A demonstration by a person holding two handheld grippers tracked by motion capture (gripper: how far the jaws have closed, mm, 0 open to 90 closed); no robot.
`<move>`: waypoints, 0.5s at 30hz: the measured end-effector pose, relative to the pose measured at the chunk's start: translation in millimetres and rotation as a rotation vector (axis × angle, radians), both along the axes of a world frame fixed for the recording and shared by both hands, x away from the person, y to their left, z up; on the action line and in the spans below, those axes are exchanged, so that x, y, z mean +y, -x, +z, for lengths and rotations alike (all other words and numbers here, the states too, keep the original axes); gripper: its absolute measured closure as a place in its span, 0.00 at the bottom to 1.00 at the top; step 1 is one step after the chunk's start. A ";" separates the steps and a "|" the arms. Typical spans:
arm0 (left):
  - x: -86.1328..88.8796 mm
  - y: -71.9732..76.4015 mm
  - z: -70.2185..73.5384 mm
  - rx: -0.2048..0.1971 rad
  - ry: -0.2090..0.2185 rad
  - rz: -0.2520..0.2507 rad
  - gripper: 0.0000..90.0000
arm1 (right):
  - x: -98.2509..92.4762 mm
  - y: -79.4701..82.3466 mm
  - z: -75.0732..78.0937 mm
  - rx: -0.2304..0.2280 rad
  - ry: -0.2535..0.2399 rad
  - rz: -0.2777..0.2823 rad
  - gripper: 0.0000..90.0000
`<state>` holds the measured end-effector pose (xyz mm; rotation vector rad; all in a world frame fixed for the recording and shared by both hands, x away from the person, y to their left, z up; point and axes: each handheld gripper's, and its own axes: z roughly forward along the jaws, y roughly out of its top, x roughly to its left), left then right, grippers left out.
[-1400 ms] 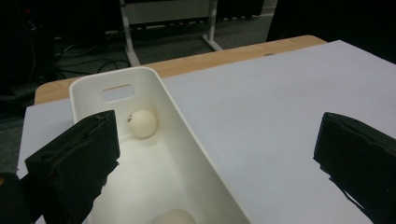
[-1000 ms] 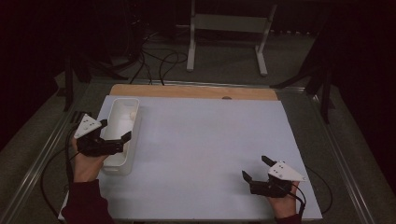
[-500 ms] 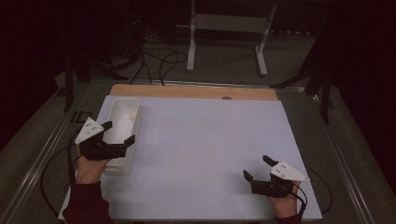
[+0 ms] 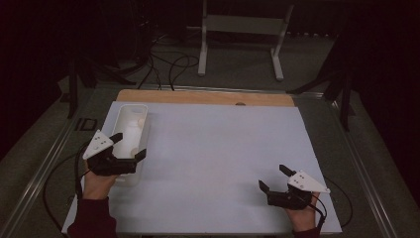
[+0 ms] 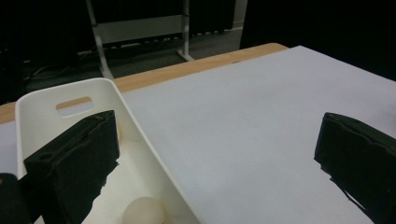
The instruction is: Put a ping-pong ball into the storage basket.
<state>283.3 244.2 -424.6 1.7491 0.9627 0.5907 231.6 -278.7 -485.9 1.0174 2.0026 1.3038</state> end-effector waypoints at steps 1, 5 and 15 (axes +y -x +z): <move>-0.2 1.4 -1.3 -0.002 0.004 0.000 0.01 | 0.0 0.0 0.1 0.000 -0.002 -0.001 0.09; -1.1 4.2 -4.0 -0.002 0.000 -0.013 0.01 | -1.3 -0.2 0.6 -0.002 -0.003 -0.002 0.09; -5.3 8.8 -12.5 -0.015 0.007 -0.044 0.01 | -5.4 -0.8 1.7 -0.007 -0.021 -0.009 0.09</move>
